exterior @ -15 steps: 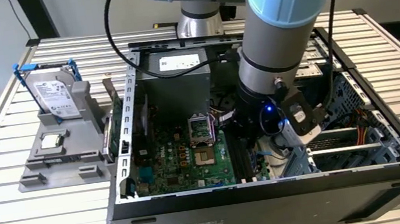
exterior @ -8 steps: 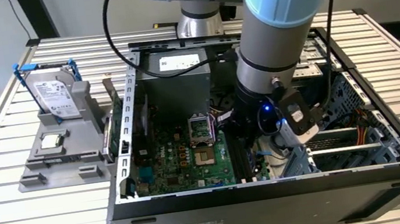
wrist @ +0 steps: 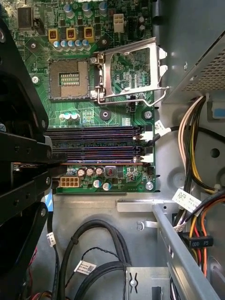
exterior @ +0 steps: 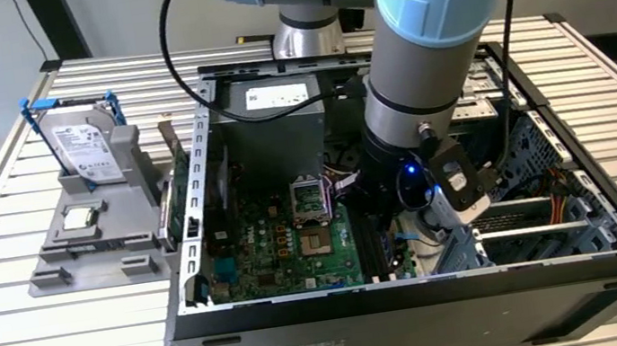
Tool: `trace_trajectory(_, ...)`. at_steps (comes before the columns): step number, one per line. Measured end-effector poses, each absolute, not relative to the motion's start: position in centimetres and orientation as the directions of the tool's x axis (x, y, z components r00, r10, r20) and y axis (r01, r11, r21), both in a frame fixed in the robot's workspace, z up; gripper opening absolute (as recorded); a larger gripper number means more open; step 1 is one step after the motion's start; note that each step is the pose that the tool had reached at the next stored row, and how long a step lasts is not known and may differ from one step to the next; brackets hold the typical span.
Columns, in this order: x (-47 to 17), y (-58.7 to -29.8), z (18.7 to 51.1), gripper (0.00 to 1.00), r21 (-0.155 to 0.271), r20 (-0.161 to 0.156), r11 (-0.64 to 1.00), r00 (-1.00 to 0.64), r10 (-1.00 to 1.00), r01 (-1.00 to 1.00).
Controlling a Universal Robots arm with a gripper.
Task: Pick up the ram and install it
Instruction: 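Insert the ram into the slot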
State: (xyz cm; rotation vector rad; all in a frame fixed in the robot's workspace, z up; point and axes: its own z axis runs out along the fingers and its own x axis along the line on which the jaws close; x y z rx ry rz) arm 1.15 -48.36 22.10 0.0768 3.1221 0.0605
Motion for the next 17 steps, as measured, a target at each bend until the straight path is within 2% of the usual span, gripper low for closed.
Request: trace_trajectory(17, 1.32, -48.38, 21.49, 0.00, 0.038, -0.013, 0.999, -1.000, 0.028, 0.028)
